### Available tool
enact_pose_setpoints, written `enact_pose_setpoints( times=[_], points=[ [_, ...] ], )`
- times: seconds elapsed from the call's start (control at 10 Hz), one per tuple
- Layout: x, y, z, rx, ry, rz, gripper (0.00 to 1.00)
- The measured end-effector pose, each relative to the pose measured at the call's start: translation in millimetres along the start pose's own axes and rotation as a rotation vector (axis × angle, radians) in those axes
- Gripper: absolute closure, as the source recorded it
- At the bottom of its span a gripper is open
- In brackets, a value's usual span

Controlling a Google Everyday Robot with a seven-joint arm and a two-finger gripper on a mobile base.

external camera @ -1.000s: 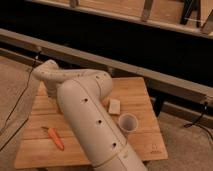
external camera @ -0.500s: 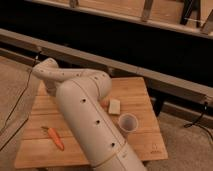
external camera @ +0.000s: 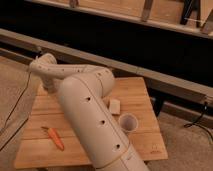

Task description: Pick up the ceramic bowl

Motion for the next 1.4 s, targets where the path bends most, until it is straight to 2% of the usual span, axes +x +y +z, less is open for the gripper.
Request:
enact_pose_setpoints(
  times=[0.5, 0.7, 1.0, 1.4],
  points=[
    [-0.2, 1.7, -30.3, 0.014, -0.044, 0.017, 1.00],
    [2.0, 6.1, -39.1, 0.011, -0.045, 0.026, 1.00],
    [7.0, 16.9, -53.2, -0.014, -0.028, 0.066, 1.00],
    [13.2, 24.4, -63.6, -0.043, 0.040, 0.237, 1.00]
  ],
)
